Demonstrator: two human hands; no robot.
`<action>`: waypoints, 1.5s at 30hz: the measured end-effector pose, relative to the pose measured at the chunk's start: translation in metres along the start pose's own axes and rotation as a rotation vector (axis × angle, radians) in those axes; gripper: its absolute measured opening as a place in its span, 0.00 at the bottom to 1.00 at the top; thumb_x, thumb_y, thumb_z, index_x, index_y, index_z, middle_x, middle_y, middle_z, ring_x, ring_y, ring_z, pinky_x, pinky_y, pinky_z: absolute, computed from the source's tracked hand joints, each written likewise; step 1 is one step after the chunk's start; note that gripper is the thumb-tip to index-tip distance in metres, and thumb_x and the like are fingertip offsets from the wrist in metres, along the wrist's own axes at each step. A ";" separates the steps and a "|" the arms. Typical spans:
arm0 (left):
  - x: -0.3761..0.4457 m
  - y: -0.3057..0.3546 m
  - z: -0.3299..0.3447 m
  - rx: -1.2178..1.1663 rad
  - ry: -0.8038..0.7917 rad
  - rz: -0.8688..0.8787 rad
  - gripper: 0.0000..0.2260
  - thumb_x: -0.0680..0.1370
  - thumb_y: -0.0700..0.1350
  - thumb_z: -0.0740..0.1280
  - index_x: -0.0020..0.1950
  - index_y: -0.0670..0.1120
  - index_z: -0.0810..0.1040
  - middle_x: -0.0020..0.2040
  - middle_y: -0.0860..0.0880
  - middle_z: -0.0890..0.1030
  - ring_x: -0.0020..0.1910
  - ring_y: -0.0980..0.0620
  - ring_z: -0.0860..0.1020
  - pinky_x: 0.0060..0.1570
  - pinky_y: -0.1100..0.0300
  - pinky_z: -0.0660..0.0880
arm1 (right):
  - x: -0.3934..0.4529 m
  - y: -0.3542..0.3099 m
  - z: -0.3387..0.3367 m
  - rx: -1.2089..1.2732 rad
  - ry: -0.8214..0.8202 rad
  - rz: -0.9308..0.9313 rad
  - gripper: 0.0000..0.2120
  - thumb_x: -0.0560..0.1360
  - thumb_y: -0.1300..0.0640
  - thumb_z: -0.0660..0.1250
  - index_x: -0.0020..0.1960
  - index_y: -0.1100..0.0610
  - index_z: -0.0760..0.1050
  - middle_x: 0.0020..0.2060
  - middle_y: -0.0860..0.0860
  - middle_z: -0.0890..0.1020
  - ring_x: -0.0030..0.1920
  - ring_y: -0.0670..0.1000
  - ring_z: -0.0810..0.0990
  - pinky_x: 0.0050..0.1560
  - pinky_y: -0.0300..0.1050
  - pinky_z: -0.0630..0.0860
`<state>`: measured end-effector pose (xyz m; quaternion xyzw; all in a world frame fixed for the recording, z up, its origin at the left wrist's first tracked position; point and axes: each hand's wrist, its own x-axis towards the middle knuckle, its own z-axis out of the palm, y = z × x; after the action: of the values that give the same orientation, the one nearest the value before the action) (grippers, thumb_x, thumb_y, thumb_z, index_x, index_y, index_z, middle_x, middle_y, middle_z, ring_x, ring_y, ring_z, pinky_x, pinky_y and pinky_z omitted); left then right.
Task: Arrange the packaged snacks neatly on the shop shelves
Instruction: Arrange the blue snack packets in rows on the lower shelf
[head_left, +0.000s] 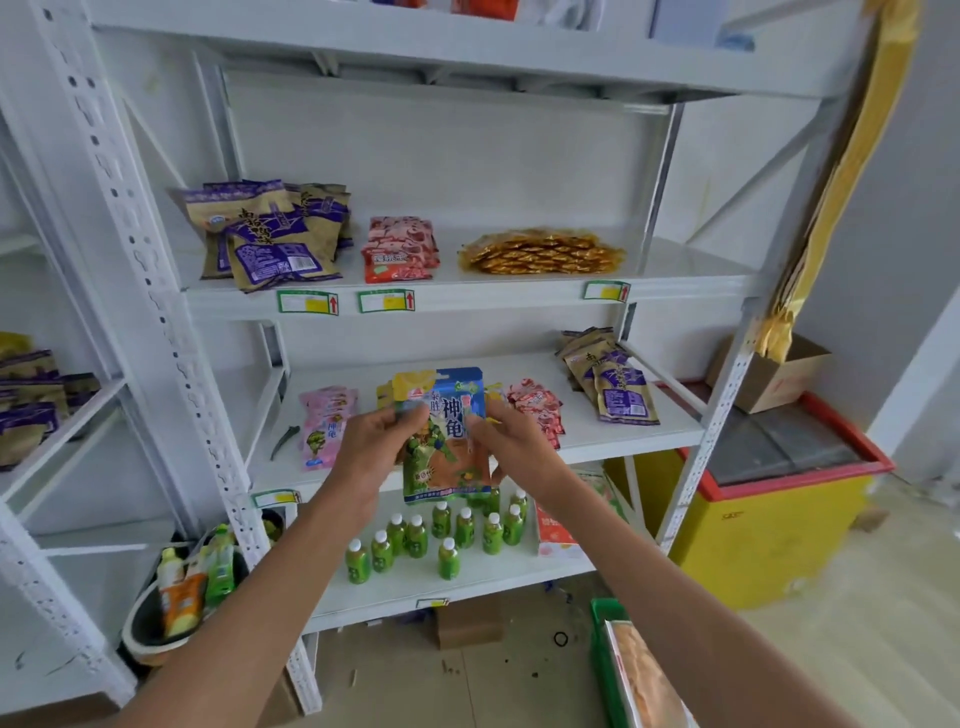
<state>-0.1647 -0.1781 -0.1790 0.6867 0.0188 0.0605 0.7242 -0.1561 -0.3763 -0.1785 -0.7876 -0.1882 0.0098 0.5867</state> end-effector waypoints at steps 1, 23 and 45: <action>0.001 0.002 0.002 -0.028 0.020 -0.002 0.16 0.70 0.56 0.77 0.50 0.47 0.88 0.47 0.47 0.89 0.48 0.49 0.86 0.61 0.48 0.81 | -0.002 0.001 -0.001 -0.028 -0.026 0.012 0.12 0.86 0.50 0.64 0.60 0.59 0.76 0.44 0.50 0.88 0.40 0.48 0.86 0.30 0.40 0.79; -0.009 -0.040 0.001 0.204 -0.066 0.066 0.16 0.83 0.57 0.67 0.67 0.50 0.75 0.61 0.53 0.81 0.55 0.62 0.82 0.57 0.60 0.80 | 0.004 0.052 0.049 -0.480 -0.019 -0.147 0.17 0.87 0.44 0.53 0.72 0.44 0.71 0.55 0.46 0.76 0.46 0.47 0.82 0.46 0.49 0.79; 0.011 -0.074 0.003 -0.008 0.064 -0.164 0.10 0.87 0.47 0.62 0.66 0.52 0.79 0.59 0.50 0.86 0.56 0.53 0.84 0.56 0.55 0.79 | 0.003 0.099 0.036 -0.091 0.190 0.038 0.05 0.82 0.55 0.70 0.47 0.53 0.79 0.39 0.46 0.83 0.39 0.45 0.79 0.42 0.40 0.74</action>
<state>-0.1486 -0.1833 -0.2522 0.6775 0.0982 0.0229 0.7286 -0.1338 -0.3662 -0.2812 -0.8143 -0.1171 -0.0623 0.5651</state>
